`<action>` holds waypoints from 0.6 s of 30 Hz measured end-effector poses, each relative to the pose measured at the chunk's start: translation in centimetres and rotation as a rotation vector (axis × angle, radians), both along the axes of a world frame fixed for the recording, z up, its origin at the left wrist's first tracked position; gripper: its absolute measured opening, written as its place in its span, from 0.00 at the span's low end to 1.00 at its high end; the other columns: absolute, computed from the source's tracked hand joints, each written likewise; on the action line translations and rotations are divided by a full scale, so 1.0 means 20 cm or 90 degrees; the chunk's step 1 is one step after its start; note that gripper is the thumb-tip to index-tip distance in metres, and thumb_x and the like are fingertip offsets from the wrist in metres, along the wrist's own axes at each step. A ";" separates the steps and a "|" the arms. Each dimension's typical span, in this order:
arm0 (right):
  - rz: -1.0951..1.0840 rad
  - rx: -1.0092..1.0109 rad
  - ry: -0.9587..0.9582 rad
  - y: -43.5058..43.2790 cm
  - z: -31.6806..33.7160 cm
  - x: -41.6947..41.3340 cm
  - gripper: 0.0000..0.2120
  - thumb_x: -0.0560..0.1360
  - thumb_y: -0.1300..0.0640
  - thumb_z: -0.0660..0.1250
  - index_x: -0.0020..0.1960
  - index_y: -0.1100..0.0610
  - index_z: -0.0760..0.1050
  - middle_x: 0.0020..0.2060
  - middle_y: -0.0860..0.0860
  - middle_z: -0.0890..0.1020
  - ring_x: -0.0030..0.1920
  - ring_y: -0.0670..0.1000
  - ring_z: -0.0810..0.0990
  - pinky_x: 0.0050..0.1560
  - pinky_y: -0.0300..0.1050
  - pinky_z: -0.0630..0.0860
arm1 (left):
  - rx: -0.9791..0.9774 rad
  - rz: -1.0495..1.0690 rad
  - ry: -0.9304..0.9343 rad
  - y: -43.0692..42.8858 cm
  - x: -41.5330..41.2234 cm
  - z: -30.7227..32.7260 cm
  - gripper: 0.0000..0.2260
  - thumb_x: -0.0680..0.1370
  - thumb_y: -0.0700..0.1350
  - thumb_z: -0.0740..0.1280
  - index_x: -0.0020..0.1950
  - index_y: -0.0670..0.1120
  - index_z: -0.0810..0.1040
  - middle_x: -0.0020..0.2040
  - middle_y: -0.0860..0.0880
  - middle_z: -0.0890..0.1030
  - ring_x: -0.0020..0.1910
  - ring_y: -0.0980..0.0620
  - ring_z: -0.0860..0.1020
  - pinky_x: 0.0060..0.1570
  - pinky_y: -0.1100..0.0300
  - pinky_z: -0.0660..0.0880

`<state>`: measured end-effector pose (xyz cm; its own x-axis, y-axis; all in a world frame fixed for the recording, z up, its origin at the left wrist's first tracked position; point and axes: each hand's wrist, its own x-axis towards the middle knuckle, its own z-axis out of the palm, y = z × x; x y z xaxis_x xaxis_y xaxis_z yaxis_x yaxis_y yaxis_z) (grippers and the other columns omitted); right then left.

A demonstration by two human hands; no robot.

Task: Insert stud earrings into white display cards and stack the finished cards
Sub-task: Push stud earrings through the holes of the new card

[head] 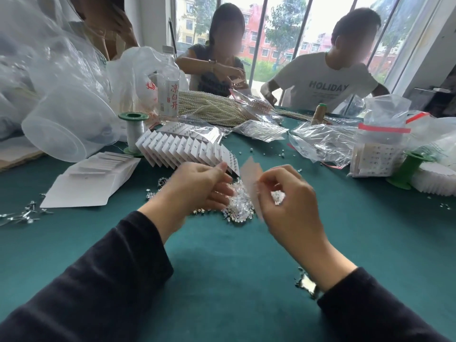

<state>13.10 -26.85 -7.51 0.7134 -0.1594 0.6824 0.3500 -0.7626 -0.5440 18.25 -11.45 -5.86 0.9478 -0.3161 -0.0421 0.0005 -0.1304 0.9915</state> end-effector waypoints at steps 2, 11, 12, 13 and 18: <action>0.002 0.109 0.027 -0.03 0.01 0.00 0.07 0.71 0.63 0.67 0.38 0.53 0.76 0.37 0.46 0.79 0.38 0.42 0.77 0.42 0.33 0.73 | 0.296 0.107 -0.307 0.07 0.04 -0.01 0.09 0.75 0.45 0.67 0.50 0.42 0.80 0.41 0.49 0.81 0.35 0.58 0.78 0.36 0.69 0.75; 0.199 0.655 0.238 -0.04 0.02 0.01 0.08 0.73 0.66 0.66 0.38 0.58 0.79 0.34 0.53 0.82 0.36 0.51 0.80 0.41 0.44 0.78 | 0.564 0.047 -0.378 0.10 0.10 -0.10 0.08 0.71 0.51 0.71 0.48 0.52 0.82 0.51 0.49 0.75 0.59 0.48 0.70 0.62 0.52 0.66; 0.218 0.682 0.251 -0.03 0.02 0.00 0.07 0.73 0.66 0.65 0.38 0.59 0.78 0.34 0.54 0.82 0.35 0.51 0.80 0.40 0.44 0.78 | 0.554 0.057 -0.383 0.10 0.11 -0.10 0.07 0.71 0.50 0.71 0.47 0.52 0.82 0.51 0.49 0.75 0.58 0.48 0.71 0.62 0.54 0.66; 0.231 0.701 0.263 -0.03 0.03 0.00 0.07 0.73 0.67 0.64 0.39 0.60 0.78 0.34 0.54 0.82 0.35 0.51 0.80 0.39 0.45 0.78 | 0.545 0.066 -0.389 0.10 0.11 -0.10 0.06 0.71 0.49 0.71 0.46 0.51 0.82 0.51 0.49 0.76 0.57 0.48 0.71 0.60 0.56 0.66; 0.256 0.759 0.300 -0.03 0.03 0.01 0.04 0.73 0.67 0.63 0.43 0.63 0.77 0.35 0.56 0.82 0.35 0.53 0.80 0.39 0.46 0.78 | 0.505 0.077 -0.409 0.10 0.11 -0.10 0.03 0.72 0.46 0.70 0.43 0.49 0.84 0.49 0.50 0.81 0.48 0.55 0.73 0.51 0.64 0.64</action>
<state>13.21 -27.49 -7.00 0.9777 -0.2050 -0.0463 0.0332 0.3679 -0.9293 20.47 -9.52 -7.76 0.8885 -0.3198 0.3291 -0.4436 -0.7821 0.4377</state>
